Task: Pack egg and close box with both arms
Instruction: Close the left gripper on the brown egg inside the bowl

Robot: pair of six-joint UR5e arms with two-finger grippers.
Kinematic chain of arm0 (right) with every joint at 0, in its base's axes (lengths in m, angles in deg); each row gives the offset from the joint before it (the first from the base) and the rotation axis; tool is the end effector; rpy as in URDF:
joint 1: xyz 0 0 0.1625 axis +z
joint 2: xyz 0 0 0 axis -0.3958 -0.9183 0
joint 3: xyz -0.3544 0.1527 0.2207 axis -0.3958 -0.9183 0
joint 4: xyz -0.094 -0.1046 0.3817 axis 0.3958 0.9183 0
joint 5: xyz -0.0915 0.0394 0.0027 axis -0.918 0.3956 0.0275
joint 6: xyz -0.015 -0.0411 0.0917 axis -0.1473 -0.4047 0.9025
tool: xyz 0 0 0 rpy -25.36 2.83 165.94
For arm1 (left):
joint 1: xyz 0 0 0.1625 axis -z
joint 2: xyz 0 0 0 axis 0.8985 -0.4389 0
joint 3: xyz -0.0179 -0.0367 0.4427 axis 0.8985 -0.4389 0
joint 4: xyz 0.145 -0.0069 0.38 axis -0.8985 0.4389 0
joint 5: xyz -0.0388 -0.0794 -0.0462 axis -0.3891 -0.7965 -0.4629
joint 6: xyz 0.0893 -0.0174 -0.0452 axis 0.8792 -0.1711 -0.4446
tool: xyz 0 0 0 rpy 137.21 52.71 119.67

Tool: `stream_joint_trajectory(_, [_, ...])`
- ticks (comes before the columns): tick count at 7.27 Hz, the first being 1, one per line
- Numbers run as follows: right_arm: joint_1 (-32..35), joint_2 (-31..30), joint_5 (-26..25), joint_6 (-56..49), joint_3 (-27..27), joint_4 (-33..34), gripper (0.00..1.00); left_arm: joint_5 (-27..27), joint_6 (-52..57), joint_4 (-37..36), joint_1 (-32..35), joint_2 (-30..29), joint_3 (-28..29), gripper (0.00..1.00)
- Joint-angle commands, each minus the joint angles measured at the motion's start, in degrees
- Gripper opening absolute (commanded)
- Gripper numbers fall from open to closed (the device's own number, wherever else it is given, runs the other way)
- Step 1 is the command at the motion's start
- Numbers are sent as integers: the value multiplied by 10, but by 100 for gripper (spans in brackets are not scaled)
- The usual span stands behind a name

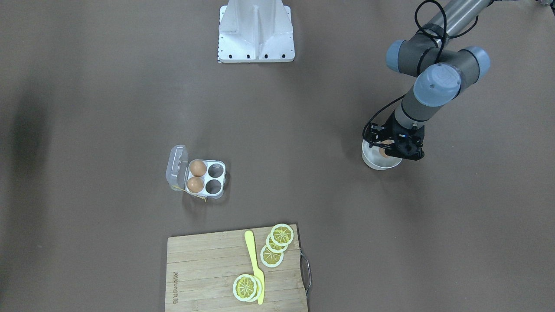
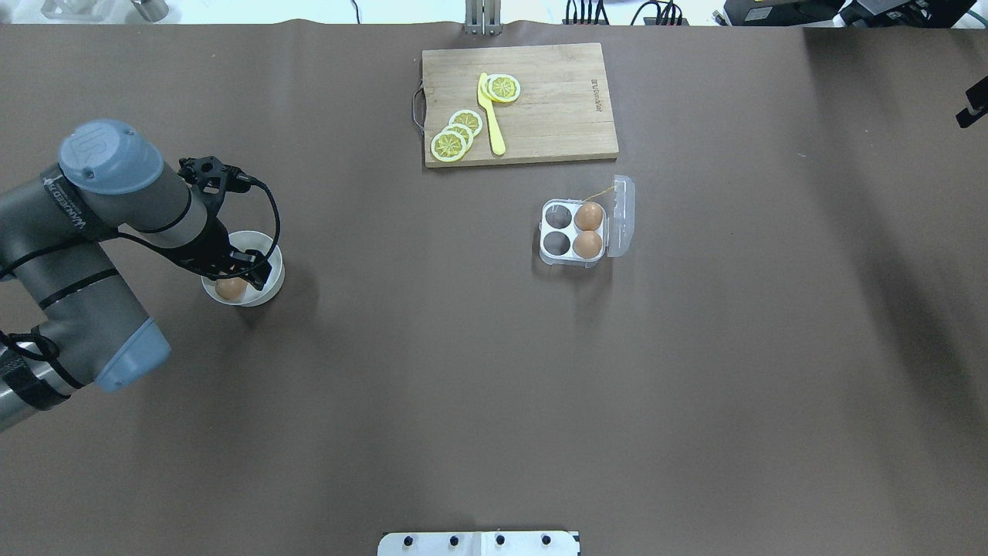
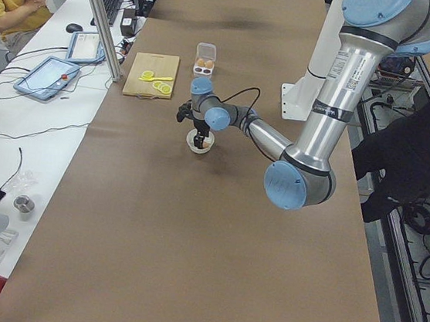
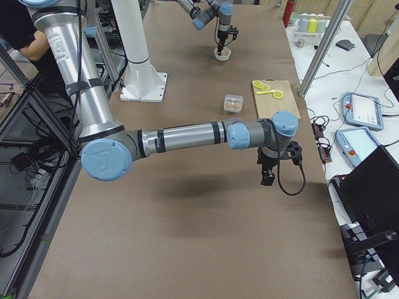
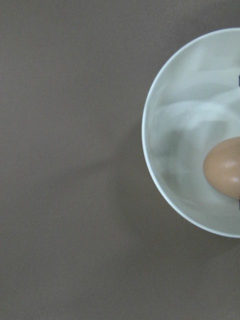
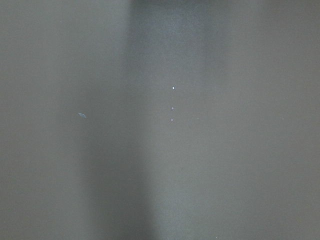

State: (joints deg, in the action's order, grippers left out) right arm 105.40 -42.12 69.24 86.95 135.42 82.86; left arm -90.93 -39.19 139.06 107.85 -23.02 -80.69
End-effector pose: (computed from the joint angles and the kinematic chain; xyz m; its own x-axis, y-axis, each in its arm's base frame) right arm -0.0238 -0.6292 0.5753 0.7121 -0.0808 0.6975 0.0472 0.9966 0.0673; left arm 0.3928 -0.4901 0.4537 0.6793 0.2168 -0.7011 -0.1723 0.9758 0.1347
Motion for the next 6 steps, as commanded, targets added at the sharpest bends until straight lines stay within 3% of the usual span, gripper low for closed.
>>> stream_joint_trajectory(1, [0,0,1,0,1,0,100,0,4,8,0,1,8,69])
stream_joint_trajectory(6, [1,1,0,0,1,-1,100,0,4,8,-4,0,15,63])
